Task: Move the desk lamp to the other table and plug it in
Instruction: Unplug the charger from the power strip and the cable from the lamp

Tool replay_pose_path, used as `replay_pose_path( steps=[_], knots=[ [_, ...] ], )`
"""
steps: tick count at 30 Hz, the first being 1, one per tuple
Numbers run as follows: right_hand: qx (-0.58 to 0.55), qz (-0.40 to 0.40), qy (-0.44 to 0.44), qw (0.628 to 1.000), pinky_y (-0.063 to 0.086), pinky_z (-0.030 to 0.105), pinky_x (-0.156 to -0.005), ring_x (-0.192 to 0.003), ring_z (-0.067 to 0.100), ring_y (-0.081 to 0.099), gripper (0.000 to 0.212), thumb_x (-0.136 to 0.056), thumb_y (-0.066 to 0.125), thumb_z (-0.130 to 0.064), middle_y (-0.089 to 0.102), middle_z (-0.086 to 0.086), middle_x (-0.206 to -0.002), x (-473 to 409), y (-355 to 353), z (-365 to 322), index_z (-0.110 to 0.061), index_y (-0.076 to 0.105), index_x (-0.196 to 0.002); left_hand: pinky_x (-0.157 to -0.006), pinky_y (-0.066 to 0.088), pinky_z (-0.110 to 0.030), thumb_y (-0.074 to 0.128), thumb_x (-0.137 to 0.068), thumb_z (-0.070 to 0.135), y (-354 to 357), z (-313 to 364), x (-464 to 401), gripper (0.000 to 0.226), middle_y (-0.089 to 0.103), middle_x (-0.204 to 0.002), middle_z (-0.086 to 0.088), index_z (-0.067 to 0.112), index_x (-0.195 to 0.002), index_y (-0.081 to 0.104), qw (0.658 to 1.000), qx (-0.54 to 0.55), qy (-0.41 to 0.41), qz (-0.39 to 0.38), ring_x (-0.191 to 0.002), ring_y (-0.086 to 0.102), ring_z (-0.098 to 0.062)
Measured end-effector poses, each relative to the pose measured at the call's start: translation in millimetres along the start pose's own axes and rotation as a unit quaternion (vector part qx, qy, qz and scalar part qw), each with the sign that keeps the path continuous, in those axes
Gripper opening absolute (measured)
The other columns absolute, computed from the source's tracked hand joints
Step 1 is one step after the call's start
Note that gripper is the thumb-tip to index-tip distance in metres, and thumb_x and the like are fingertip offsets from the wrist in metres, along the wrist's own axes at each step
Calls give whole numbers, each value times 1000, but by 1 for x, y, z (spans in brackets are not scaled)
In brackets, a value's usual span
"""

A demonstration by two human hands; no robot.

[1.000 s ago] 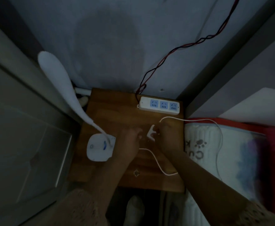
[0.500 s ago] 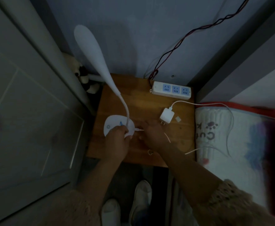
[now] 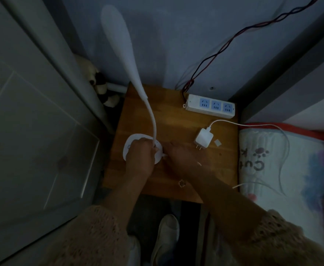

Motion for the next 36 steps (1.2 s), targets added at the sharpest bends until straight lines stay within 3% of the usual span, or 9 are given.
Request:
replay_pose_path(
  steps=[4, 9, 13, 17, 21, 26, 31, 34, 36],
  knots=[
    [-6, -24, 7, 1000, 44, 36, -75, -99, 32, 61, 26, -94, 46, -24, 64, 14, -111, 3, -6, 5, -12, 57, -115, -85, 46, -30, 57, -89, 21, -5, -4, -6, 25, 70, -109, -12, 7, -107, 67, 998, 44, -34, -24, -102, 63, -25],
    [11, -19, -78, 997, 47, 28, -88, -99, 19, 61, 22, -96, 45, -22, 64, 8, -115, 5, -14, -3, -15, 54, -115, -94, 43, -32, 57, -89, 20, -11, -3, -5, 26, 67, -116, -13, 7, -110, 66, 998, 51, -36, -27, -109, 59, -25],
    [47, -35, -126, 990, 40, 23, -79, -97, 20, 60, 25, -98, 41, -25, 62, 11, -113, 7, -14, -7, -12, 52, -115, -97, 44, -34, 56, -90, 20, -14, -2, -4, 27, 66, -118, -13, 7, -112, 64, 998, 52, -30, -33, -111, 58, -25],
    [27, -39, -109, 993, 41, 26, -94, -109, 19, 56, 28, -100, 37, -23, 57, 10, -124, 9, -12, -6, -11, 51, -122, -99, 43, -35, 53, -92, 21, -13, -4, -2, 29, 64, -120, -13, 7, -115, 62, 997, 41, -41, -47, -113, 56, -26],
    [9, -27, -107, 994, 45, 34, -98, -108, 23, 57, 32, -100, 37, -27, 58, 10, -124, 12, -10, -11, -10, 51, -122, -97, 46, -36, 53, -92, 22, -5, -7, -2, 29, 67, -115, -14, 5, -113, 63, 997, 20, -29, -65, -108, 59, -26],
    [8, 7, -9, 1000, 55, 37, -78, -81, 18, 64, 20, -98, 42, -29, 68, 5, -96, 11, -19, 30, -16, 58, -97, -87, 47, -36, 56, -90, 27, 16, -21, -6, 30, 67, -110, -14, 7, -111, 63, 994, -60, -33, -90, -102, 59, -27],
    [-253, 23, 74, 964, 42, 23, -63, -71, 4, 60, 27, -94, 39, -50, 63, -10, -78, 14, -24, 43, -32, 57, -85, -79, 46, -33, 60, -87, 29, 20, -21, -11, 30, 69, -105, -12, 8, -108, 64, 996, -58, -46, -55, -98, 61, -25],
    [-396, 78, 96, 910, 45, 24, -72, -85, 5, 61, 12, -88, 55, -42, 65, -10, -92, 20, -39, 46, -35, 64, -86, -81, 47, -32, 64, -84, 22, 7, -12, 2, 28, 67, -107, -9, 10, -110, 61, 1000, -5, -10, -30, -101, 61, -23],
    [-469, 109, 119, 868, 49, 27, -77, -91, 10, 63, 5, -86, 64, -29, 68, -6, -98, 23, -52, 52, -29, 68, -88, -72, 47, -25, 64, -83, 23, -9, -11, 16, 23, 63, -101, -4, 14, -104, 59, 1000, 21, -9, 14, -95, 59, -18]
  ],
)
Point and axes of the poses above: each hand's wrist, its own x-axis away from the middle knuckle, its own y-axis out of the palm, z = x × y, the point moved 8 cm from there along -x, towards the middle knuckle
